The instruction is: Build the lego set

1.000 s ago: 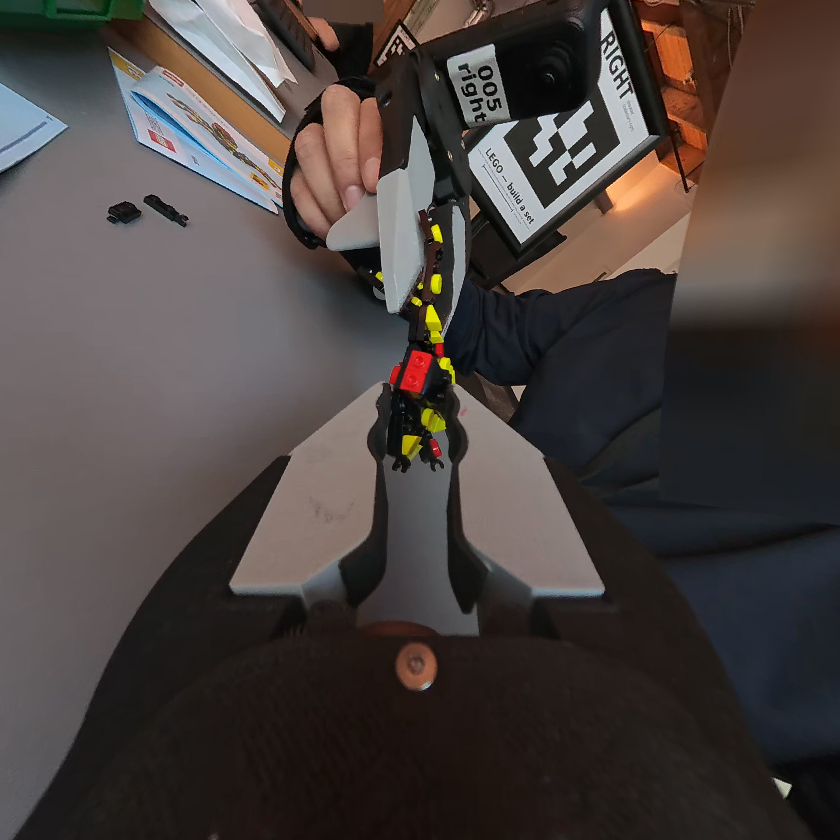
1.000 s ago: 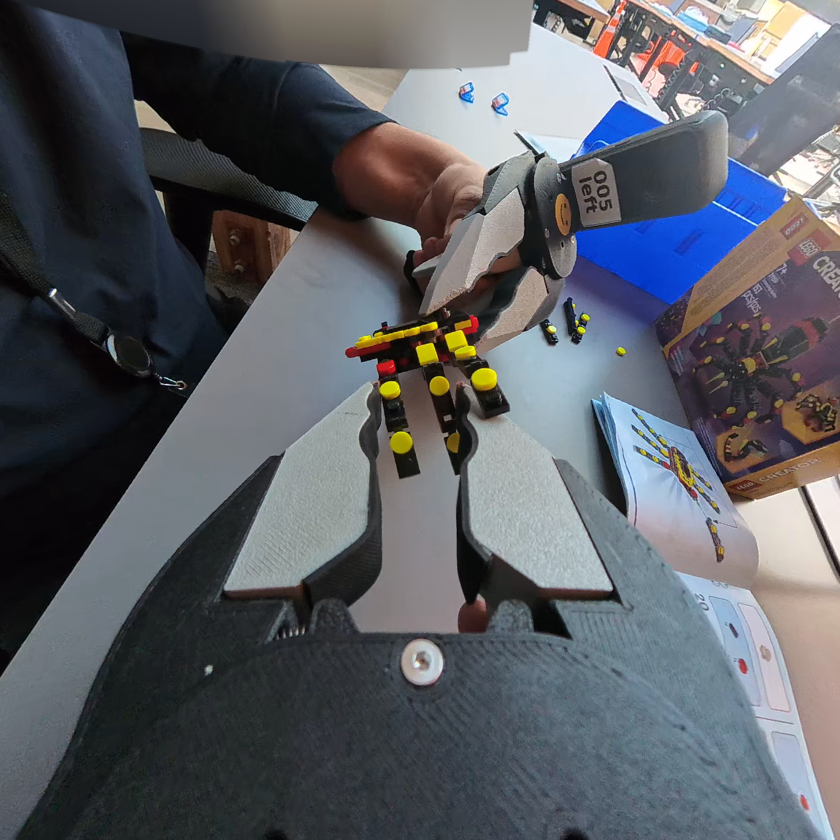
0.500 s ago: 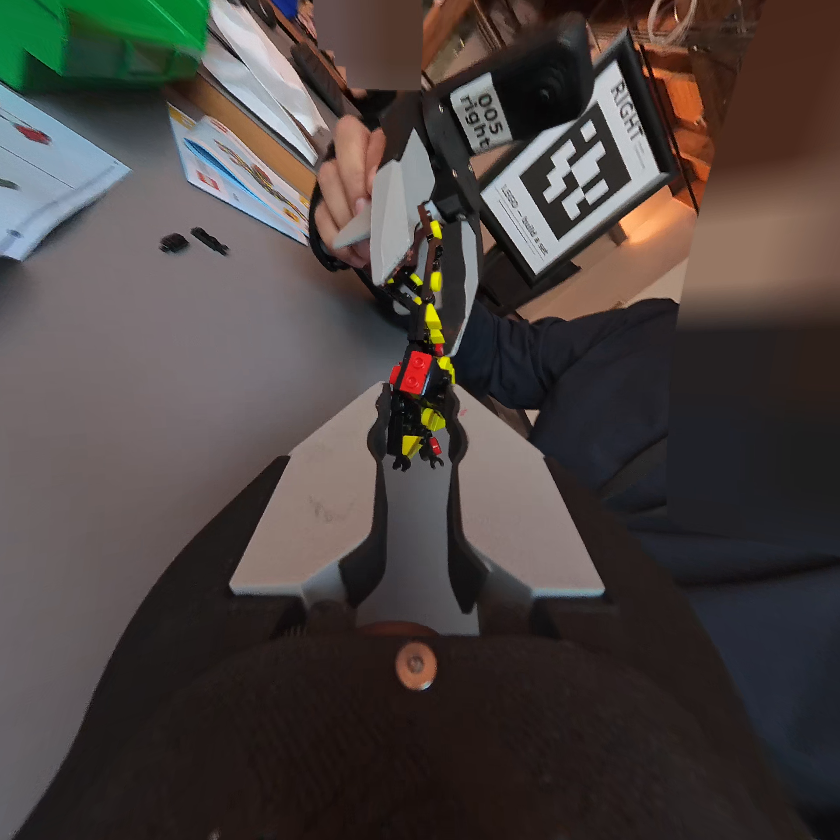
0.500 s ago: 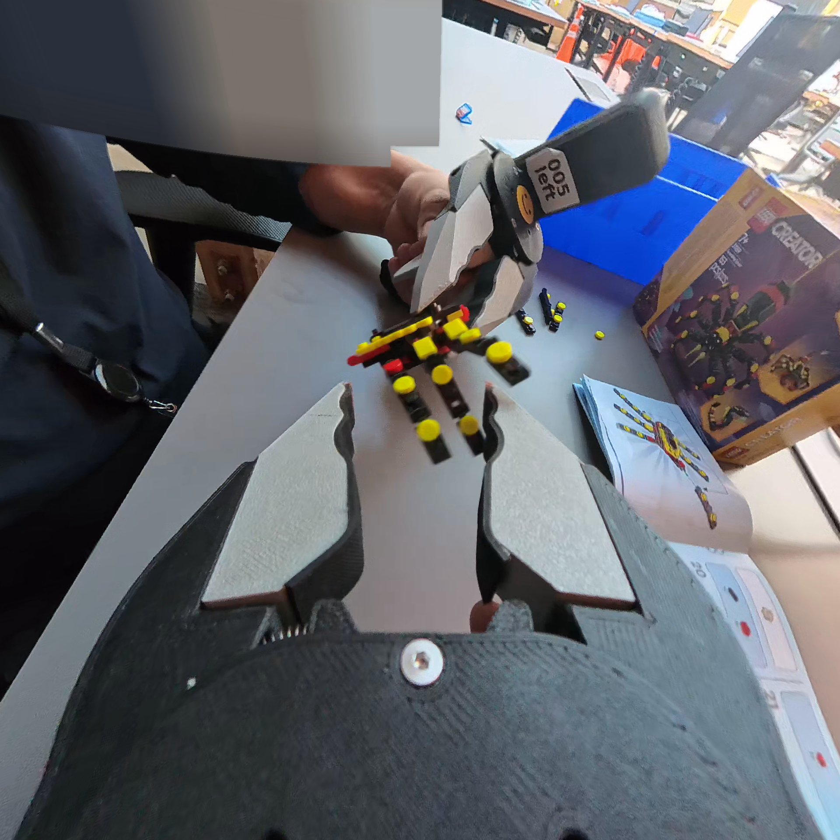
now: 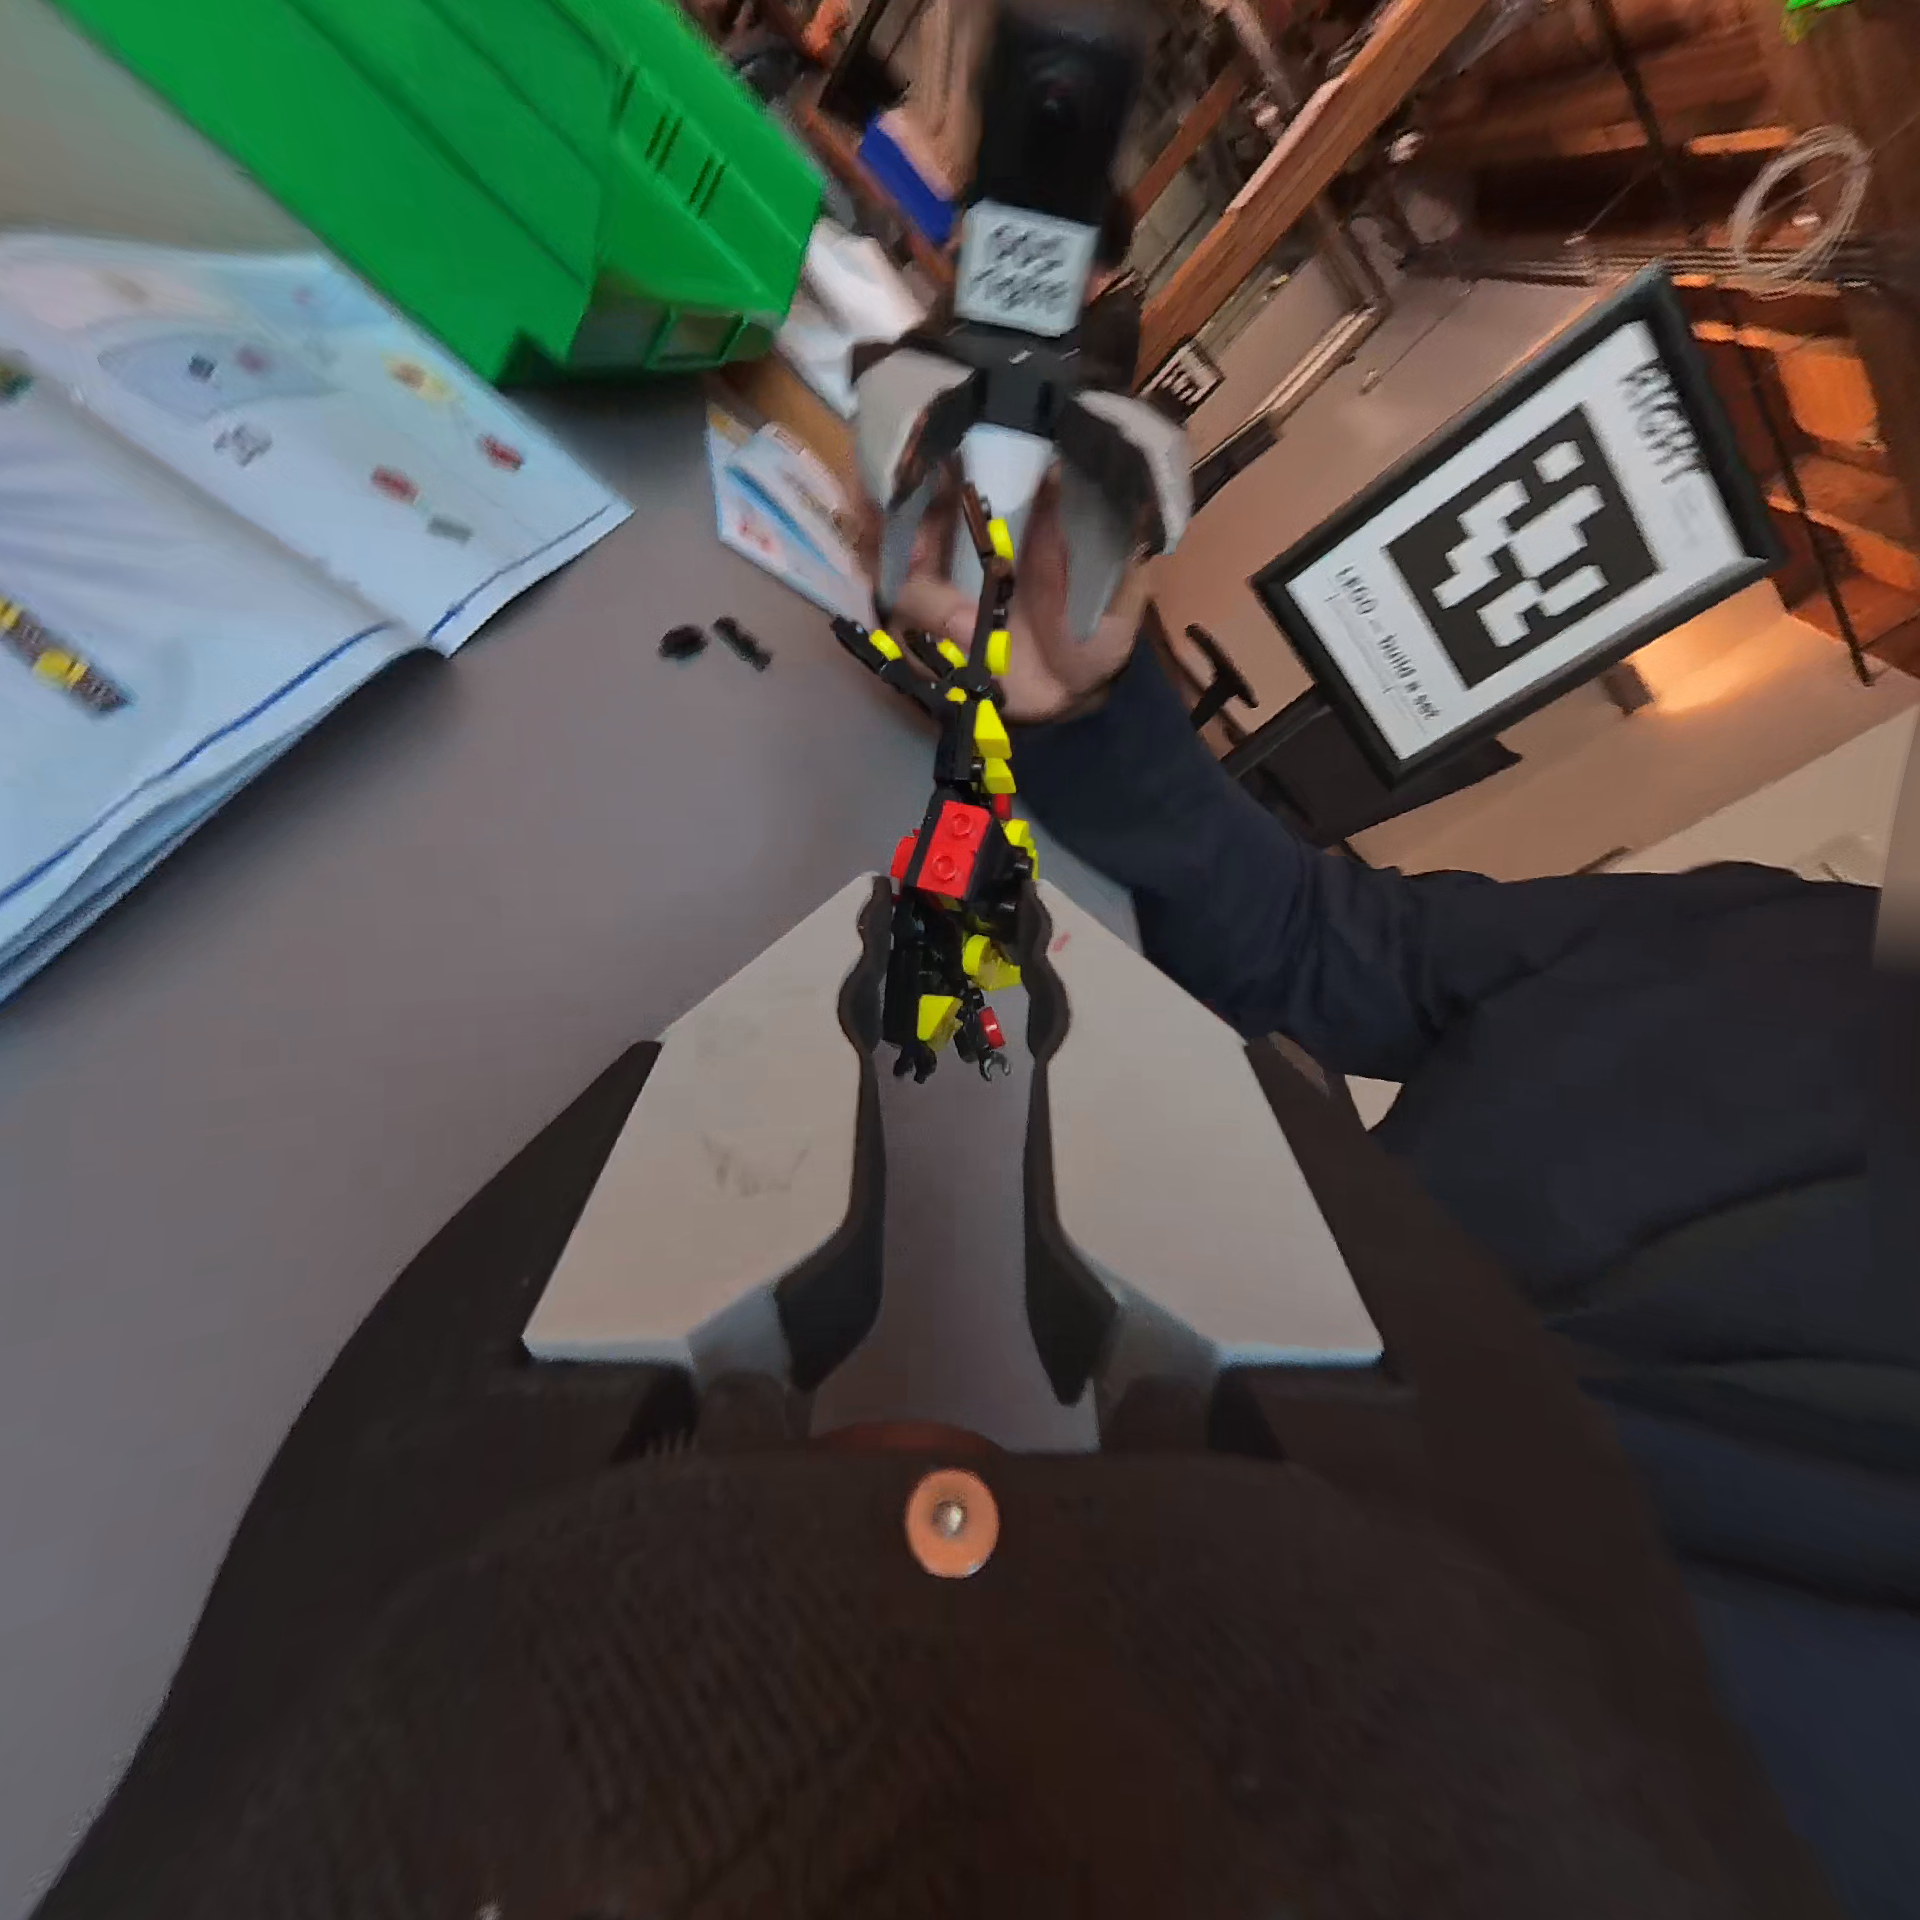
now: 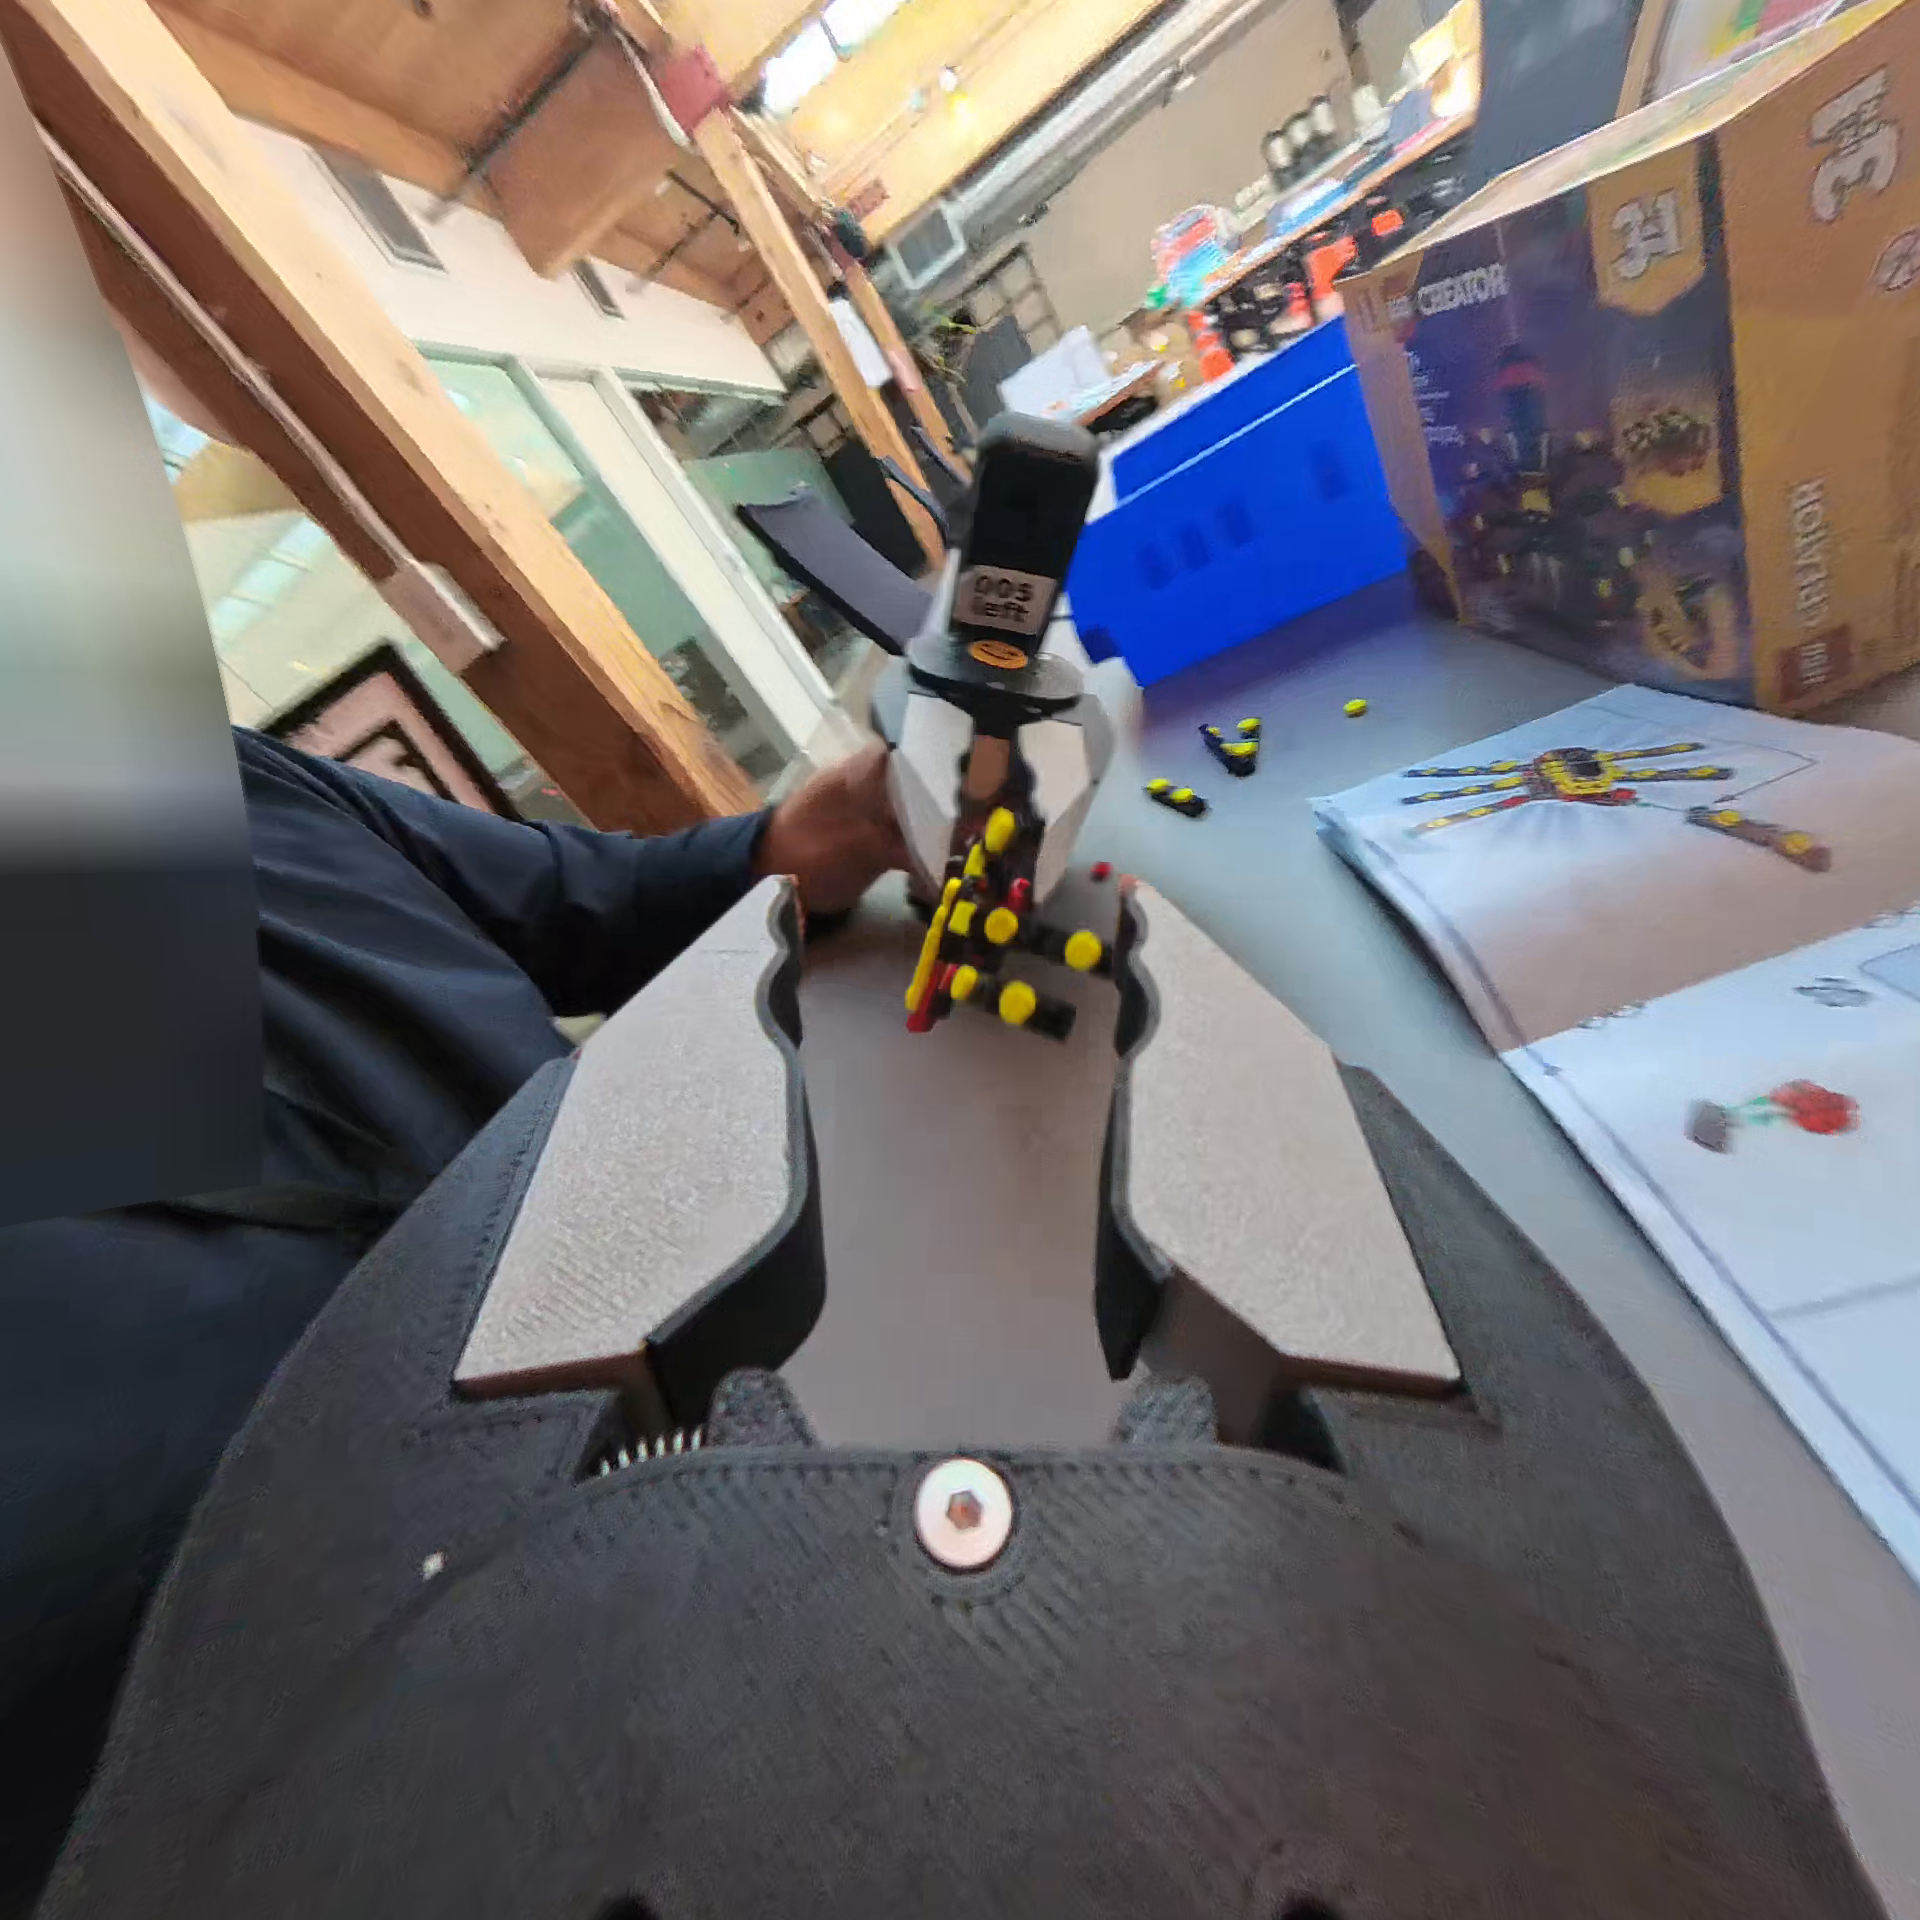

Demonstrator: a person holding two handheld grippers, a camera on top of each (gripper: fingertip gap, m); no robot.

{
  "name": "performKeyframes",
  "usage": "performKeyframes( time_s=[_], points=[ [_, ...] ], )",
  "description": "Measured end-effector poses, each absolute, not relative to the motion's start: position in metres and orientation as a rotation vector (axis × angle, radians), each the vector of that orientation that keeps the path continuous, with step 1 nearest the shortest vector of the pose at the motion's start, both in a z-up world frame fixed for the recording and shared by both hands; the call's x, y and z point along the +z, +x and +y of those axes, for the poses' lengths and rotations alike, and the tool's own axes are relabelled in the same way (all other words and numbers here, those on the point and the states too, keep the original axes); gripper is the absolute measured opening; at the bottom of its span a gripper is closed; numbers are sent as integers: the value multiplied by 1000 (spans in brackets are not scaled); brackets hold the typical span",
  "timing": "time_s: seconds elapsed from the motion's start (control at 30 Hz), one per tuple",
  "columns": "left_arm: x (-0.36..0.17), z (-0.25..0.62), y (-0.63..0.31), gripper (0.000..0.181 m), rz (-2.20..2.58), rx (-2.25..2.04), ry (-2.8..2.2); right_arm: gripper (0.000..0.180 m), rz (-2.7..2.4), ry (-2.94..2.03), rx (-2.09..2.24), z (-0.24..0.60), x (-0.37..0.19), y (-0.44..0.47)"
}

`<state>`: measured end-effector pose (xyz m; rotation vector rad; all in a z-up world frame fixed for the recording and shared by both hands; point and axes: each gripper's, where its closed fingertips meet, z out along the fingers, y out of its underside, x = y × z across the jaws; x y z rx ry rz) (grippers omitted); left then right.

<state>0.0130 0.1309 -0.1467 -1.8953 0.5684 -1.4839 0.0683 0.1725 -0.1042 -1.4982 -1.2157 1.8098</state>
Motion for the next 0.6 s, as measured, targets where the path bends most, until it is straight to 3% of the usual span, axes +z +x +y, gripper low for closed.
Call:
performKeyframes(
  time_s=[0.1,0.2,0.33,0.6],
  points=[
    [-164,133,9,21,550,-1414,-2045,74,-1207,-1511,1669,184,-110,69],
    [-186,135,3,23,580,-1228,-2220,75,-1197,-1520,1594,191,-113,70],
    [-184,144,-11,52,502,-1115,-2287,74,-1183,-1544,1507,200,-118,72],
    [-166,136,-40,52,454,-972,-2260,73,-1059,-1521,1394,221,-110,85]
  ],
)
